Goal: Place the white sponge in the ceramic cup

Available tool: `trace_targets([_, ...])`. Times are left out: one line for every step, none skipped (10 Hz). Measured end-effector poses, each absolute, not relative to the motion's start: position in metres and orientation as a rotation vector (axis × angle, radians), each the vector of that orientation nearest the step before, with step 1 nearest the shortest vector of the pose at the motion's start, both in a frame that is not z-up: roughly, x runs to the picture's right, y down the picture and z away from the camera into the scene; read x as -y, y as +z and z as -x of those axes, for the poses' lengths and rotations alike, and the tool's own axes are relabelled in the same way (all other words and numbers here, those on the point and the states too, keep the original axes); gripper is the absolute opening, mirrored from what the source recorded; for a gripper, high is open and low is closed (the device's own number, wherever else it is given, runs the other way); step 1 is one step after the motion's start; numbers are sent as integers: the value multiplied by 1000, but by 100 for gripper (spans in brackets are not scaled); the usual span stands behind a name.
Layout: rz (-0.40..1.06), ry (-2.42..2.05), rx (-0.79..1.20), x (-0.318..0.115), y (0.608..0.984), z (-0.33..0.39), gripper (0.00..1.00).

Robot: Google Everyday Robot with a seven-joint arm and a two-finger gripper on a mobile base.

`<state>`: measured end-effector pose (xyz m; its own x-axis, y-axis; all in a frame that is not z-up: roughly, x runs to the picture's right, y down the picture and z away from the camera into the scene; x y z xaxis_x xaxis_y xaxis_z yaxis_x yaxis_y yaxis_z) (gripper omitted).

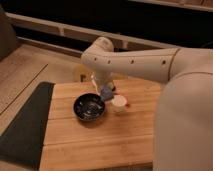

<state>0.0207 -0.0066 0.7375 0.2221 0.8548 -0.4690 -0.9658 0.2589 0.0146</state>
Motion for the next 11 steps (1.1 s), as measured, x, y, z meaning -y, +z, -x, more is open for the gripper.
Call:
trace_targets([312, 1285, -424, 5, 737, -18, 0])
trace_targets([315, 1282, -415, 6, 737, -14, 0])
trace_targets([313, 1280, -419, 6, 738, -15, 0])
trace_targets([311, 1278, -427, 5, 739, -17, 0])
trace_targets([304, 1283, -442, 5, 745, -24, 0])
trace_targets([277, 1311, -483, 8, 754, -49, 0])
trace_targets([254, 1337, -516, 9, 762, -72, 0])
trace_targets([237, 1356, -535, 11, 768, -88, 0])
trace_targets([220, 1380, -552, 14, 777, -105, 0])
trace_targets([214, 1398, -560, 15, 785, -114, 0])
trace_targets([211, 1410, -562, 15, 791, -118, 0])
